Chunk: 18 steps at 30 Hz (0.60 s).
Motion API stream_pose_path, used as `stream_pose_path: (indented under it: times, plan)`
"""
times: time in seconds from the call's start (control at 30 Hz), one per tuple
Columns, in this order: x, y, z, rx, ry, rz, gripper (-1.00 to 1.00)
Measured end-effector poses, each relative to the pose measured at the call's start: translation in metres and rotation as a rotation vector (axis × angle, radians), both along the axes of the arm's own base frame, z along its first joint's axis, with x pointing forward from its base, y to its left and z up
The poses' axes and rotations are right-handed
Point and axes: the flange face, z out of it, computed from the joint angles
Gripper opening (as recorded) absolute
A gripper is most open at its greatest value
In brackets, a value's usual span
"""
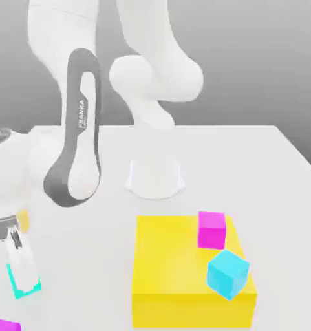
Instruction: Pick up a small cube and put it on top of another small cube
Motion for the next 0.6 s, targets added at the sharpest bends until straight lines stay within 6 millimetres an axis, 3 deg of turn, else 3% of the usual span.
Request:
stream_pose_path:
  times: [0.17, 0.33, 0.47, 0.6]
  plan:
    - [0.000, 0.000, 0.000, 0.000, 0.000, -0.001, -1.00]
    - [0.001, 0.002, 0.054, 0.001, -0.001, 0.006, -1.00]
    - [0.029, 0.080, 0.095, 0.026, -0.015, 0.259, -1.00]
    - [0.044, 0.196, 0.133, 0.040, -0.020, 0.613, -1.00]
